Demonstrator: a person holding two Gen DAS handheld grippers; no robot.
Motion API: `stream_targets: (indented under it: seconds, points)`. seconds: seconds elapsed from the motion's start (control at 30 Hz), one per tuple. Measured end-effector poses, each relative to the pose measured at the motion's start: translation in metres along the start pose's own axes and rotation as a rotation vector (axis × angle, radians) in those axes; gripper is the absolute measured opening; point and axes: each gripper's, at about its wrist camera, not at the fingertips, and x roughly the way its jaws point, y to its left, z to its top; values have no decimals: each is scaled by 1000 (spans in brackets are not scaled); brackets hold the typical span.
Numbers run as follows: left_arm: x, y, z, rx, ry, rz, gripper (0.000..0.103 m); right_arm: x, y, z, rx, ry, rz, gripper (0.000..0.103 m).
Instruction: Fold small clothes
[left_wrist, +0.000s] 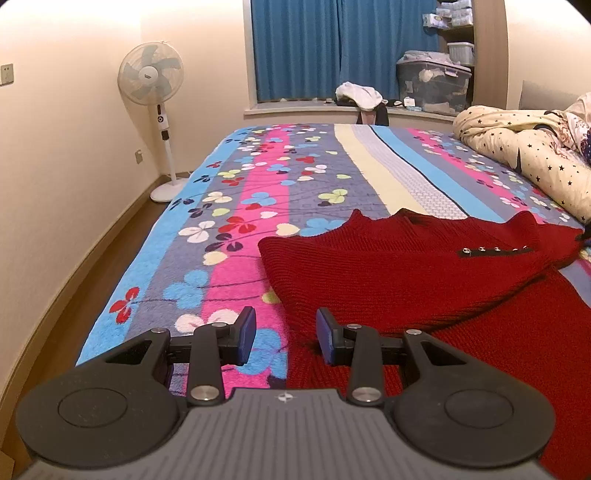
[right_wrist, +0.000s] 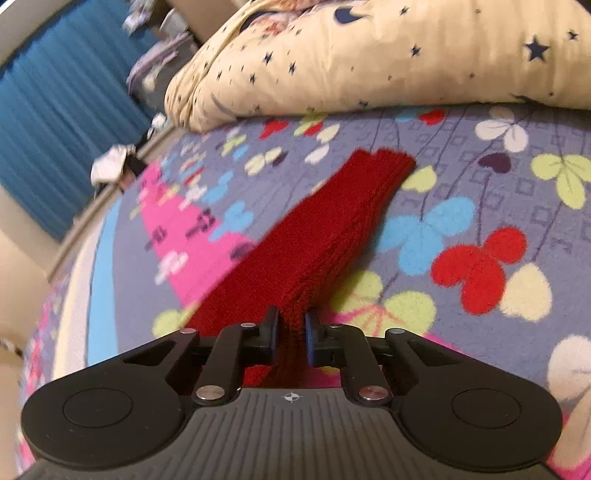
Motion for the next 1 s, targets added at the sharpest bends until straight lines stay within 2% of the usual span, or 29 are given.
stream_targets:
  seconds: [0.1,0.2,0.27,0.33,0.4,0.47,0.5,0.57,0.6,0.67,0.73,0.8,1.0]
  points:
    - [-1,-1,1,-1,-10,-3,40,-27,35,4,-46,-92,51,13]
    - [-2,-1,1,2,-15,-1,40,-74,106,-17,-263,-197,206,13]
    - [-3,0,1,-3,-17,1,40,-114,158,-52,-449,-254,372,13]
    - [-3,0,1,-6,-16,2,40,-154,202,-103,-675,-281,573,13]
    - [-5,-1,1,-4,-16,1,40,-180,230,-159,-876,-239,746,13]
    - [-5,-3,0,4,-16,-2,40,-189,245,-220,-1060,-127,853,15]
    - [-6,-3,0,7,-15,-3,40,-186,249,-251,-1149,-41,869,19]
    - [-5,-2,-1,6,-11,-5,40,-173,248,-306,-1307,137,827,31]
    - [-5,-1,-1,1,-9,-9,40,-167,242,-330,-1374,187,782,37]
    - [-5,1,-1,-12,-5,-18,40,-170,230,-348,-1448,183,773,40]
    - [-5,3,-1,-23,1,-30,40,-183,227,-342,-1477,167,781,42]
    - [-4,3,0,-23,3,-34,40,-189,227,-322,-1433,186,779,43]
    - [-6,1,0,-25,7,-48,40,-179,210,-252,-1234,144,557,49]
